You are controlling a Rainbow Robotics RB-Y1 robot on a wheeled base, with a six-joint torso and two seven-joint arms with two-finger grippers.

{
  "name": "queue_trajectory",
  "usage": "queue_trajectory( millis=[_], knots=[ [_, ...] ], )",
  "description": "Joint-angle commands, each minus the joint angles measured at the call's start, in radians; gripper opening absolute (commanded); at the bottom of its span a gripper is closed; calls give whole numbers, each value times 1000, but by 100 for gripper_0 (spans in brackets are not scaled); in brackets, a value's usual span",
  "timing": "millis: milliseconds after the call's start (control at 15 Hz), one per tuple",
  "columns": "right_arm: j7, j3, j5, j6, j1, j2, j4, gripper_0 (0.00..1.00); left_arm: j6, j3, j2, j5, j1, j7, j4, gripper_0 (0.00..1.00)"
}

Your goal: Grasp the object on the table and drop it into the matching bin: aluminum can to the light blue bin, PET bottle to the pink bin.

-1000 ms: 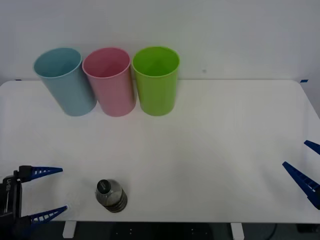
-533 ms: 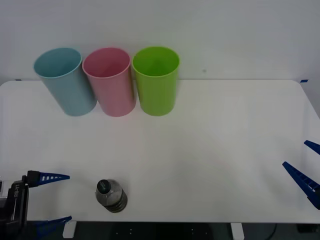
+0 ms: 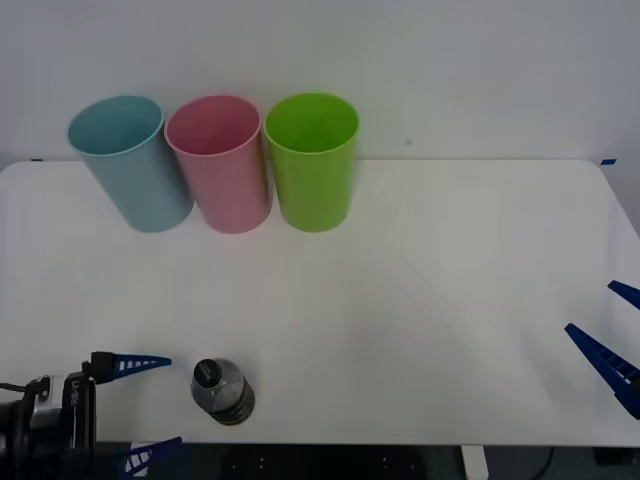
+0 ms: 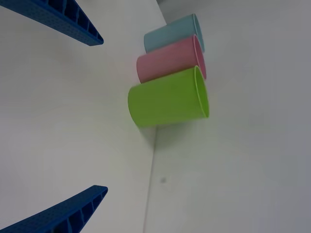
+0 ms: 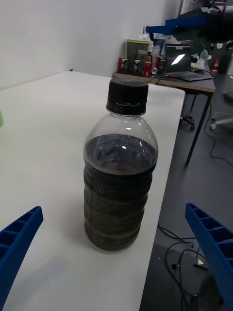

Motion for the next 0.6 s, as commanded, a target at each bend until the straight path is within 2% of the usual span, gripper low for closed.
queue_trajectory(
  millis=[67, 600],
  knots=[
    [0, 0, 0, 0, 0, 0, 0, 100, 10, -1, -37, -29, -3, -9, 0, 100],
    [0, 0, 0, 0, 0, 0, 0, 100, 28, 0, -126, -95, -46, -45, 49, 100]
  ],
)
